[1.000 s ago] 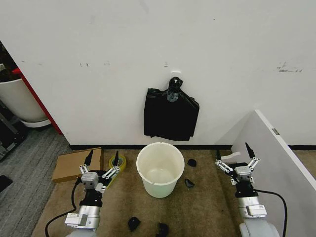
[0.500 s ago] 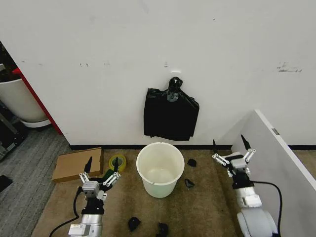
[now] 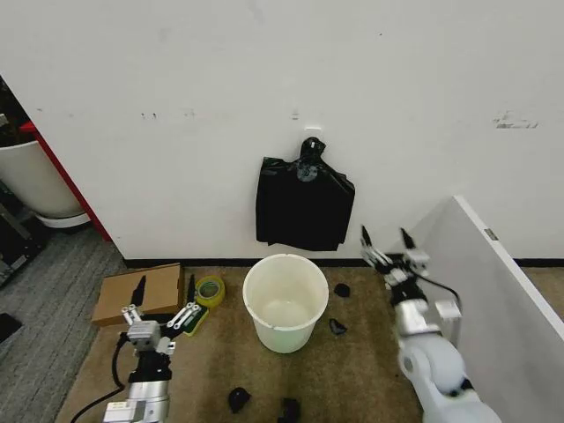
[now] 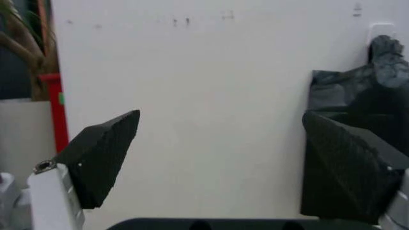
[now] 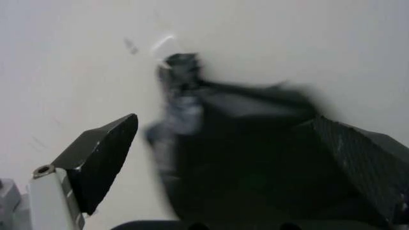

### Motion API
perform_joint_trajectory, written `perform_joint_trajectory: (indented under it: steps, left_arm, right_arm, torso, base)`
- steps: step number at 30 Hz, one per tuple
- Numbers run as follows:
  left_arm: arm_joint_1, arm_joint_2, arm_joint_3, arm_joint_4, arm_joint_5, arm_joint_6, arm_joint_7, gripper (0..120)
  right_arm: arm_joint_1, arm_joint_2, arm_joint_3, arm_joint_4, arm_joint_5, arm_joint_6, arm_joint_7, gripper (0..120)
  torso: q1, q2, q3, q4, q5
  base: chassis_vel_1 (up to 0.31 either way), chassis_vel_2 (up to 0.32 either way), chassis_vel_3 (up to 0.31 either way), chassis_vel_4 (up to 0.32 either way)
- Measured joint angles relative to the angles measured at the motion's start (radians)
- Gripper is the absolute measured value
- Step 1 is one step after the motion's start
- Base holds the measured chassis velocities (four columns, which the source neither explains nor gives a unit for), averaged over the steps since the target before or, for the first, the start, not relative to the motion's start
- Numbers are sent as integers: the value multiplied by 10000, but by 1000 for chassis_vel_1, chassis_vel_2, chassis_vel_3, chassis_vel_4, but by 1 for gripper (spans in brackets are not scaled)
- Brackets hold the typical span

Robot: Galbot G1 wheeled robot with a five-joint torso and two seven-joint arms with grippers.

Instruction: Place the garbage bag over the trash bin.

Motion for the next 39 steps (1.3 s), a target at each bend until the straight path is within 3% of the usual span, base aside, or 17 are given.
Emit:
perform_joint_trajectory:
  steps: [5, 14, 22, 34, 39]
  left_arm:
    - [71, 28, -389, -59, 68, 0, -12, 100]
    - [69, 310, -945, -253, -144, 161, -132, 100]
    - [28, 340, -1085, -189, -299, 188, -290, 100]
    - [-133, 142, -1081, -135, -369, 158, -349, 100]
    - [-217, 133, -1081, -14, -369, 158, -373, 100]
  right_arm:
    - [1544, 897, -585, -1193, 2042, -567, 279, 100]
    - [3346, 1891, -761, -2708, 2406, -805, 475, 100]
    - [3677, 2030, -843, -3036, 2093, -912, 475, 92]
    - [4165, 2042, -824, -4082, 1272, -784, 481, 98]
    - [4458, 2072, -716, -4438, 1274, -756, 474, 83]
  torso:
    - [1, 0, 1, -4, -2]
    - [0, 0, 1, -5, 0]
    - [-1, 0, 0, -7, 0]
    - [-1, -1, 0, -5, 2]
    - [-1, -1, 0, -7, 2]
  base:
    - [0, 0, 0, 0]
    - [0, 0, 0, 0]
    - [0, 0, 0, 0]
    - [0, 0, 0, 0]
    - [0, 0, 0, 0]
